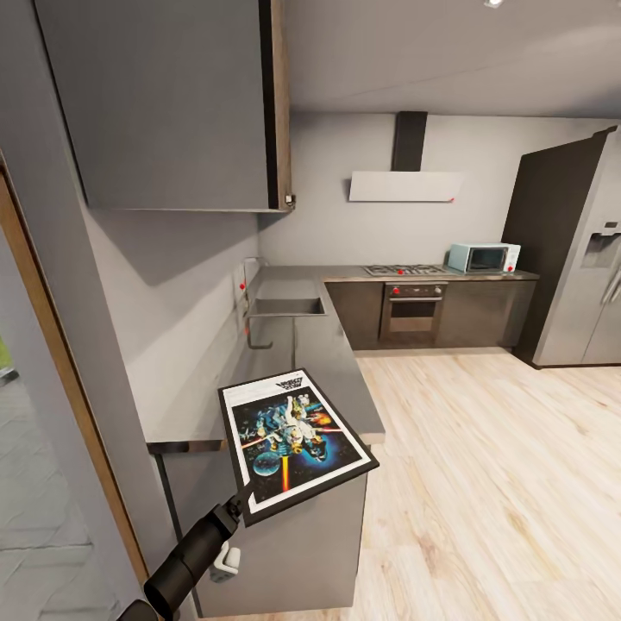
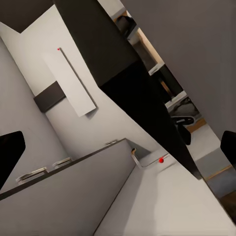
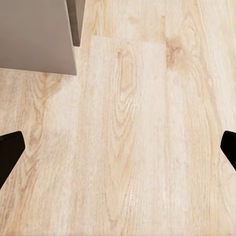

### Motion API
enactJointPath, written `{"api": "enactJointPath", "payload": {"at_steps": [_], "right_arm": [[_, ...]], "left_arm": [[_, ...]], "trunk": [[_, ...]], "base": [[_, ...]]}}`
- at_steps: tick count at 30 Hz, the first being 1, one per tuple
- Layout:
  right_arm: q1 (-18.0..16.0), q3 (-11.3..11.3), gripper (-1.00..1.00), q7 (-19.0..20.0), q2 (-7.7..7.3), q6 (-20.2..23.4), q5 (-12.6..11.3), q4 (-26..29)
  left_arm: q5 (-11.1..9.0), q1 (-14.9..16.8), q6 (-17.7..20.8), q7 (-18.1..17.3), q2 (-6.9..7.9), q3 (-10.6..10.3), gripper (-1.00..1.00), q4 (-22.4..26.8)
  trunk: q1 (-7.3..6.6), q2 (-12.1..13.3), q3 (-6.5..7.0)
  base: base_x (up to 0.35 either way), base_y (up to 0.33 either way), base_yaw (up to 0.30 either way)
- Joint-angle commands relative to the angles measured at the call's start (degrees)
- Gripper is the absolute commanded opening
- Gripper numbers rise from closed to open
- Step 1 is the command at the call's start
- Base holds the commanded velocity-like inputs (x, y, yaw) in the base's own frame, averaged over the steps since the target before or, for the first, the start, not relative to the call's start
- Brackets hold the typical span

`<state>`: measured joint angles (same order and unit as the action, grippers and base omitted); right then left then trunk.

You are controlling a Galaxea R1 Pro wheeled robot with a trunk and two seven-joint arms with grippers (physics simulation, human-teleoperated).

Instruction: Pick up the poster from the kitchen countertop and hang it on one of the wall nails in the kitchen.

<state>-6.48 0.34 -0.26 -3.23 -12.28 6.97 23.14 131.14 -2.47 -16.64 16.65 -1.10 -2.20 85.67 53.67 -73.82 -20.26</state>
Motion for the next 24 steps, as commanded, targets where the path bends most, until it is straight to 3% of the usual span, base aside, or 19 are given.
{"api": "enactJointPath", "payload": {"at_steps": [1, 21, 24], "right_arm": [[-0.03, 0.02, 1.00, -0.04, -0.02, -0.15, 0.41, -0.03], [-0.03, 0.05, 1.00, -0.03, -0.02, -0.16, 0.41, 0.01], [-0.03, 0.03, 1.00, -0.01, -0.02, -0.16, 0.41, -0.01]], "left_arm": [[0.61, 0.01, -0.14, 0.40, -0.04, 0.09, 1.00, 0.06], [0.61, 0.01, -0.14, 0.40, -0.04, 0.03, 1.00, 0.19], [0.61, 0.01, -0.14, 0.38, -0.04, -1.24, 1.00, 0.25]], "trunk": [[0.00, -0.03, -0.05], [0.00, -0.03, -0.05], [0.00, -0.03, -0.05]], "base": [[0.000, 0.000, 0.000], [0.052, 0.038, 0.000], [0.002, 0.002, 0.000]]}}
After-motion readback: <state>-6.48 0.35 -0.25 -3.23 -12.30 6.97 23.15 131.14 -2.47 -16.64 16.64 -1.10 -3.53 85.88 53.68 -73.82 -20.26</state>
